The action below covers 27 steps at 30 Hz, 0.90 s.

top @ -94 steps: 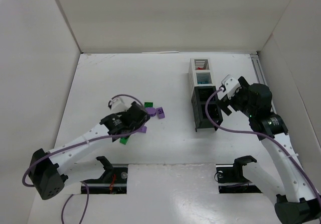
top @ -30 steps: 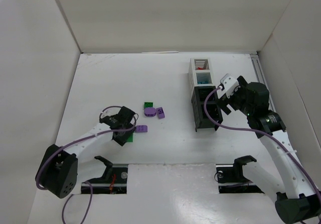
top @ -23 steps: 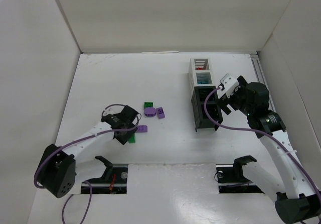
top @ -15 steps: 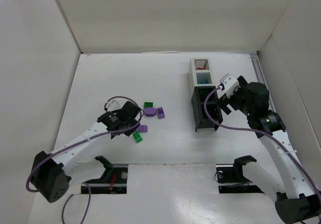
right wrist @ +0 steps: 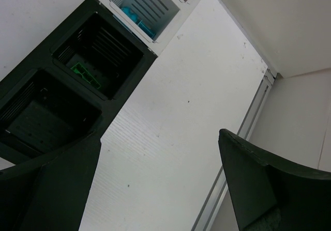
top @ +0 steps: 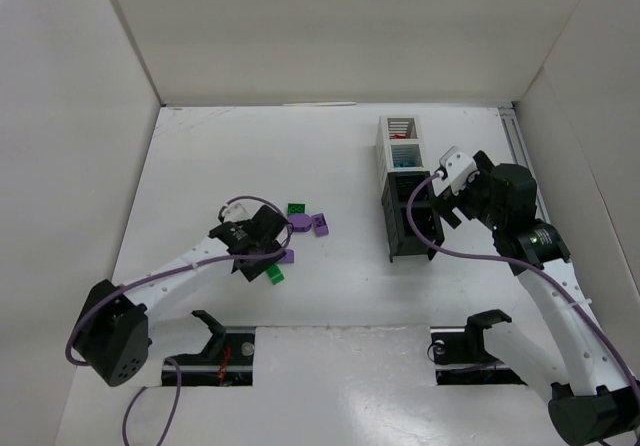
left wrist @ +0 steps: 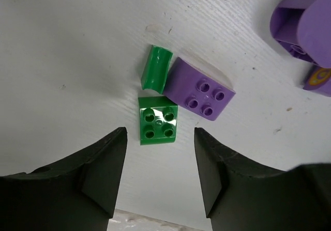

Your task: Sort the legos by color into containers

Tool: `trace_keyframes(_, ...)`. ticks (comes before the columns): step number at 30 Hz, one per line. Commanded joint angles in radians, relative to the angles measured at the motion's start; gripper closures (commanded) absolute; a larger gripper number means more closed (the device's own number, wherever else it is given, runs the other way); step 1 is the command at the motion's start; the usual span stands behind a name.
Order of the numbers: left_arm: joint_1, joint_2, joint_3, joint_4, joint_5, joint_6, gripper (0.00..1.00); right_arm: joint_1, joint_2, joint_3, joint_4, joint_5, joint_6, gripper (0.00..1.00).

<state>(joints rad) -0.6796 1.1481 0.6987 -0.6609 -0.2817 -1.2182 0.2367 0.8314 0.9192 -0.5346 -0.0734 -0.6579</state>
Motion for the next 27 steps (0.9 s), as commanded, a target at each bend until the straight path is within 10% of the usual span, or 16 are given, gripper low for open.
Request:
trace_keyframes(1,-0.015,0.045,-0.011,0.049,0.010,0.052,0.49,0.007,-0.006,0.007,0.018,0.020,0.014,0.00)
trace_keyframes(14,-0.043,0.160,-0.013,0.040,-0.001,0.019,0.56,0.007,0.003,-0.002,0.018,0.029,0.023,0.00)
trace_keyframes(27,-0.127,0.159,0.132,-0.032,-0.046,0.009,0.84,0.007,-0.018,-0.002,0.018,0.092,0.046,0.00)
